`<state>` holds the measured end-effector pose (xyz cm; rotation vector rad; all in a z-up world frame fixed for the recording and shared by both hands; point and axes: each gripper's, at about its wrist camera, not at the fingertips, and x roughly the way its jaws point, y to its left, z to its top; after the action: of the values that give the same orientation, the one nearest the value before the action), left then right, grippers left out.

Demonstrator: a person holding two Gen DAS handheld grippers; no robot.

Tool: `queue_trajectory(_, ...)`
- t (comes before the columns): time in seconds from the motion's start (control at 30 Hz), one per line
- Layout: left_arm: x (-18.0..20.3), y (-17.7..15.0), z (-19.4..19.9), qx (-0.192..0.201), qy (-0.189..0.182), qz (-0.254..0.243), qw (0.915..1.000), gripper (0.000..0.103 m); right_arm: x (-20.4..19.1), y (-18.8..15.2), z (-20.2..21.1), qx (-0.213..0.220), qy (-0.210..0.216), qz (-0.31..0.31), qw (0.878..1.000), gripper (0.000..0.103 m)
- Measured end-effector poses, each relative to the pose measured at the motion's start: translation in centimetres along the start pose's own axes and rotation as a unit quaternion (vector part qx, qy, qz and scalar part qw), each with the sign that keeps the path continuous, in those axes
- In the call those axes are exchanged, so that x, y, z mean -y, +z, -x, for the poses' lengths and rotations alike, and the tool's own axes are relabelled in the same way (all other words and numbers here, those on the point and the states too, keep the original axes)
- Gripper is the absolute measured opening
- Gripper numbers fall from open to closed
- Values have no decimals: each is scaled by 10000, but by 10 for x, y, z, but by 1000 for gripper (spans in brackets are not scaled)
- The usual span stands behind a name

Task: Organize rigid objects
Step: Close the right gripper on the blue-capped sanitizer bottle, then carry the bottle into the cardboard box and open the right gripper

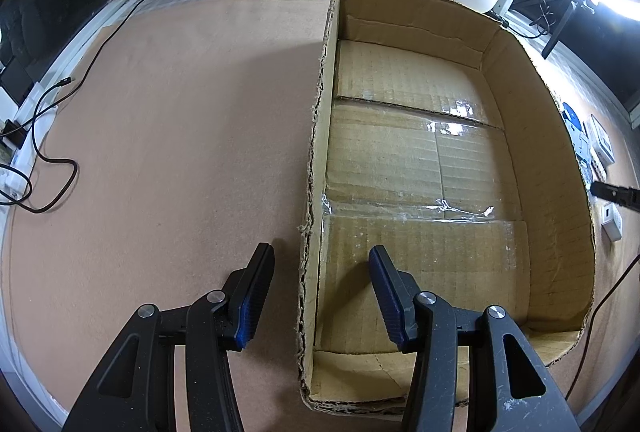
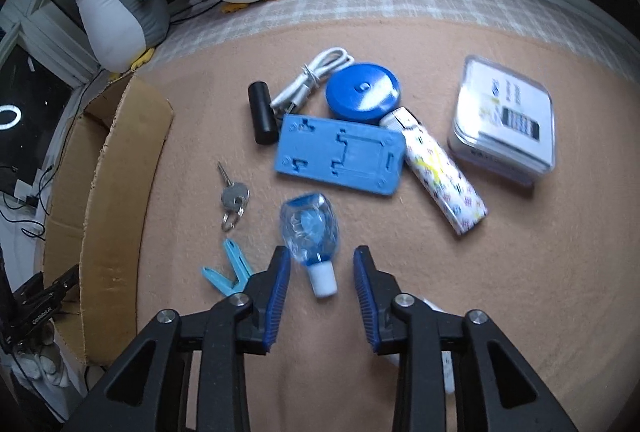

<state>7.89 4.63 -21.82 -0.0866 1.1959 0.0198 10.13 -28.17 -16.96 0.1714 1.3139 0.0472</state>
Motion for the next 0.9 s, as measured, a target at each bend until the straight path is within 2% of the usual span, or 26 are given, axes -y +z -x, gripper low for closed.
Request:
queue_trajectory(0.27, 0, 0, 1, 4, -11, 42, 10000, 53, -14, 11, -11, -180, -358, 356, 9986, 32)
queue_trajectory(0.37, 0, 0, 1, 4, -11, 43, 10000, 54, -14, 11, -11, -199, -408, 384, 9982, 28)
queue_trajectory(0.53, 0, -1, 1, 1, -6, 22, 10000, 54, -16, 11, -12, -174, -448, 390, 9981, 28)
queue_trajectory(0.73, 0, -1, 1, -2, -24, 30, 10000, 54, -15, 5, 6, 33, -308, 274, 9991, 28)
queue_trajectory(0.9, -1, 0, 0, 2, -22, 21, 10000, 54, -45, 4, 37, 374, 40, 406, 9985, 28)
